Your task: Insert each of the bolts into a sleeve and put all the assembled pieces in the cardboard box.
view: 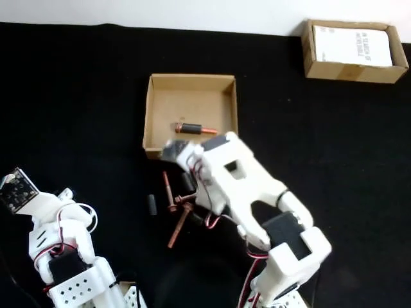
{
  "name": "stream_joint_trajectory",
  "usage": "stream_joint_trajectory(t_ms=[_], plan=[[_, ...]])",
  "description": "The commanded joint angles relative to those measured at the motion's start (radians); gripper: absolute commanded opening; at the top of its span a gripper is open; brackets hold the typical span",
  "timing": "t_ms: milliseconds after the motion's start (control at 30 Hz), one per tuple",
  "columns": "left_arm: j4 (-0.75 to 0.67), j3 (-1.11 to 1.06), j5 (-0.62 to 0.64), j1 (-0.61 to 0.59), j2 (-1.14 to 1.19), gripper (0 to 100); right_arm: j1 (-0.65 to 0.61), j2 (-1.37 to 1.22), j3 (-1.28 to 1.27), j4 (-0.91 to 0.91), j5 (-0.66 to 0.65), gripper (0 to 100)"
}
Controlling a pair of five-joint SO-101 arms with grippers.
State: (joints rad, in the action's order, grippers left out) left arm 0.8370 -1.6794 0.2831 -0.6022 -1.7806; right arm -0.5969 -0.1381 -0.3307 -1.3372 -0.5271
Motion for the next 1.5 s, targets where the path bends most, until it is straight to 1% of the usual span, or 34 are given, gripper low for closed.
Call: stream_joint_trajectory(t_ms=[0, 67, 133, 200, 300, 400, 533, 633, 700, 767, 900, 967, 1033, 1100, 1200, 1333, 1400, 1467], plan=[[0.005, -0.018, -0.008, 0.018, 0.004, 1, 0.042, 0.136, 0.225, -0.145, 0.069, 0.6], [0.011, -0.018, -0.006, 0.036, 0.004, 1, 0.048, 0.186, 0.305, -0.232, 0.095, 0.6], [0.060, -0.018, -0.006, 0.067, 0.004, 1, 0.048, 0.236, 0.361, -0.311, 0.126, 0.6], [0.094, -0.018, 0.000, 0.102, 0.002, 1, 0.051, 0.292, 0.390, -0.371, 0.160, 0.6], [0.103, -0.018, 0.002, 0.128, 0.002, 1, 0.064, 0.401, 0.387, -0.423, 0.203, 0.6], [0.124, 0.015, -0.002, 0.122, 0.002, 1, 0.090, 0.544, 0.302, -0.424, 0.258, 0.6], [0.295, 0.220, -0.005, 0.140, 0.004, 1, 0.094, 0.763, 0.082, -0.423, 0.308, 0.6], [0.390, 0.381, -0.006, 0.214, 0.048, 1, 0.099, 0.929, -0.102, -0.386, 0.350, 0.6], [0.425, 0.476, -0.017, 0.246, 0.151, 1, 0.147, 1.036, -0.220, -0.337, 0.365, 0.6], [0.460, 0.579, -0.046, 0.274, 0.309, 1, 0.211, 1.138, -0.328, -0.263, 0.365, 0.6], [0.611, 0.877, -0.041, 0.378, 0.677, 1, 0.360, 1.293, -0.509, -0.147, 0.359, 0.6], [0.704, 1.038, 0.025, 0.452, 0.851, 1, 0.427, 1.343, -0.585, -0.097, 0.359, 0.6], [0.786, 1.202, 0.118, 0.535, 1.010, 1, 0.487, 1.383, -0.645, -0.048, 0.358, 0.6], [0.835, 1.348, 0.210, 0.630, 1.158, 1, 0.552, 1.411, -0.688, 0.012, 0.358, 0.6], [0.867, 1.529, 0.333, 0.774, 1.366, 1, 0.651, 1.435, -0.733, 0.104, 0.358, 0.6], [0.868, 1.696, 0.499, 0.934, 1.630, 1, 0.757, 1.443, -0.783, 0.179, 0.358, 0.6], [0.867, 1.764, 0.555, 0.987, 1.753, 1, 0.803, 1.443, -0.805, 0.202, 0.356, 0.6], [0.867, 1.831, 0.568, 1.030, 1.874, 1, 0.845, 1.443, -0.823, 0.217, 0.354, 0.6]])
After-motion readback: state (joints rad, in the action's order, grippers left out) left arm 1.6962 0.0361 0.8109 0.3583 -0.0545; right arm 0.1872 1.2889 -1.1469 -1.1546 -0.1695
